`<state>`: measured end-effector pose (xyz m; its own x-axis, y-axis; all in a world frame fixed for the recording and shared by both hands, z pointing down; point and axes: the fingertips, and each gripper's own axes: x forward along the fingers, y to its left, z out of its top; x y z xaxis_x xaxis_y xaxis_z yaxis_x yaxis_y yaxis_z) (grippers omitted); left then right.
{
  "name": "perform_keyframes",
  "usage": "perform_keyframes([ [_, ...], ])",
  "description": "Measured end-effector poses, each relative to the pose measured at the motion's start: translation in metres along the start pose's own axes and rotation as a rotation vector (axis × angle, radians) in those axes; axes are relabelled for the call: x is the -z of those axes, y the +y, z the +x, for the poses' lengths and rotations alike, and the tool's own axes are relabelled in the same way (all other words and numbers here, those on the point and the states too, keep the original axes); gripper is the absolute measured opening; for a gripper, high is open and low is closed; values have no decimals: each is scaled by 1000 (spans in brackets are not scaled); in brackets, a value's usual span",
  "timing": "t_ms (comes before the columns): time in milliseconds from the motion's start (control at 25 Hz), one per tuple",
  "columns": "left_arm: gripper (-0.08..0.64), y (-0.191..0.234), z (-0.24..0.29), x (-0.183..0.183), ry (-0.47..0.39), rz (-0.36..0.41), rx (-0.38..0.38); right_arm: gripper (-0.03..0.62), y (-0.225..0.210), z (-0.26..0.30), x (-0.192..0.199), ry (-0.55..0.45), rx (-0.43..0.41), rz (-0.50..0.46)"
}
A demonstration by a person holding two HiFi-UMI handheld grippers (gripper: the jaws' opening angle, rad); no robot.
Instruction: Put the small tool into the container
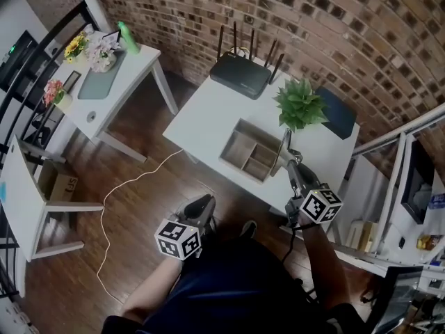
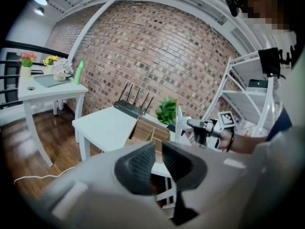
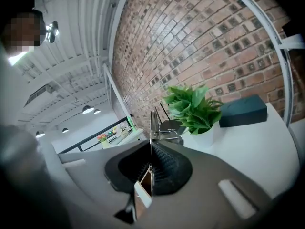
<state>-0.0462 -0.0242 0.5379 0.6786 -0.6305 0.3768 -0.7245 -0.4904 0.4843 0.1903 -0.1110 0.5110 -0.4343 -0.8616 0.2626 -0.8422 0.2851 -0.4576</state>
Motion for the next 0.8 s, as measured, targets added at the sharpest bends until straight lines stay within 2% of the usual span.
perform_keyframes([
  [200,41,4,-8,0,-8,-9,-27,11,5,16,-4,-22,2,-73],
  [480,37,12,-20,3,-20,-18,-71,11,1,36,11,-8,16,-198],
  [800,32,12,-27,7,-24,-27,-85,11,-3,46,31,14,44,-308],
])
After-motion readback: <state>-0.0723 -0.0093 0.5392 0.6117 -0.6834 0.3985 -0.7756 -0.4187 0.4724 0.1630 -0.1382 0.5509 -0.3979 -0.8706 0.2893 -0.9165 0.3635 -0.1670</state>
